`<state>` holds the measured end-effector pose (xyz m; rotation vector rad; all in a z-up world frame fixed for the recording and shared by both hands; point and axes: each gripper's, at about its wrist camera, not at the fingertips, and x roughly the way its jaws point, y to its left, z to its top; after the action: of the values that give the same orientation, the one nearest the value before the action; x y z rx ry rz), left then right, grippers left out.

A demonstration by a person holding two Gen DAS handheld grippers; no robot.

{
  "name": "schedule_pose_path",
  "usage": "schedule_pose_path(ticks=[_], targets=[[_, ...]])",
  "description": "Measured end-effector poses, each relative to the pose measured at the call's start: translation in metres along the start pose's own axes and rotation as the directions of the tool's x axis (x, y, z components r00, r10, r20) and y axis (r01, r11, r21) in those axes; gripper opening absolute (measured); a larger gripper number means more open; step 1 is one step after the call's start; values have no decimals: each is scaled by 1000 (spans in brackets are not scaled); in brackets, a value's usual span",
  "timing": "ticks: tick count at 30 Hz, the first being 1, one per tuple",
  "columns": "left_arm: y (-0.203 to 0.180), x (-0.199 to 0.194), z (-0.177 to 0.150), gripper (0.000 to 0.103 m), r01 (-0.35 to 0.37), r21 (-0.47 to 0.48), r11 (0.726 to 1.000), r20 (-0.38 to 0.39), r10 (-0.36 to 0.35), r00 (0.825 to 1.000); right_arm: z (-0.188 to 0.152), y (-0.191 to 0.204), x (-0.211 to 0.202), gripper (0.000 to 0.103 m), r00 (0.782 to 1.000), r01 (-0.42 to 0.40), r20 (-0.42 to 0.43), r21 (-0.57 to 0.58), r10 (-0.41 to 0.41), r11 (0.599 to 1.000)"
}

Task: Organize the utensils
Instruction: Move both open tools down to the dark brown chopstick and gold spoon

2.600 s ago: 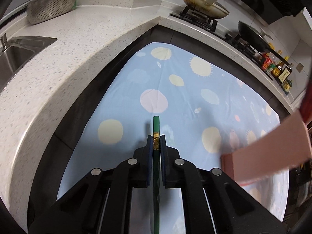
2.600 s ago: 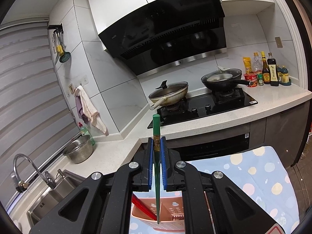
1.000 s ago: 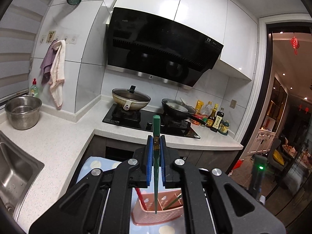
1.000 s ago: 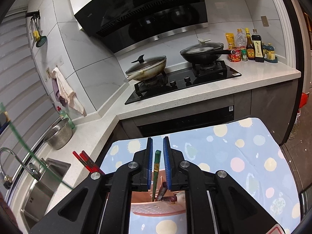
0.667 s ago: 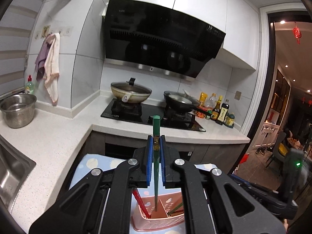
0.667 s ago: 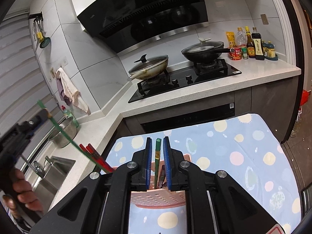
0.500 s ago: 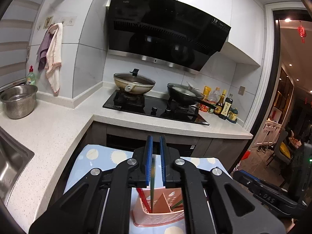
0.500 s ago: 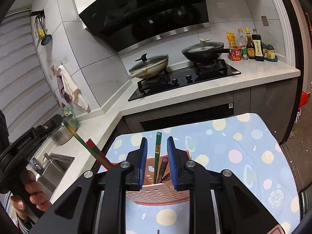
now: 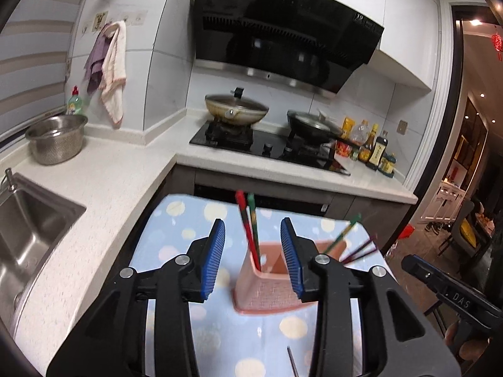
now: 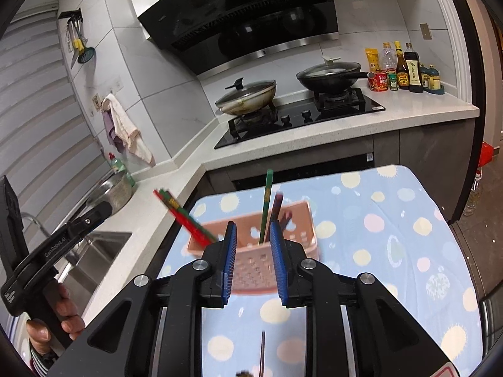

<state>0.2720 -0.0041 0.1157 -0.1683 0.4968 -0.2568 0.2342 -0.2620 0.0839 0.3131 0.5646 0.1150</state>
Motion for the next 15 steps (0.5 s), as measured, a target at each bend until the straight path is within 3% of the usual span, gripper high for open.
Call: schedule_pose_path(ticks=[4,15], targets=[[1,-19,-36,44,-35,22,999,-47,36,998,-36,3,-20,28,999,15,-52,-12,-16,1000],[12,-51,-140,44,-61,5,998,-235,61,970,-156,-1,-50,28,969,72,-236,6,-68,997]])
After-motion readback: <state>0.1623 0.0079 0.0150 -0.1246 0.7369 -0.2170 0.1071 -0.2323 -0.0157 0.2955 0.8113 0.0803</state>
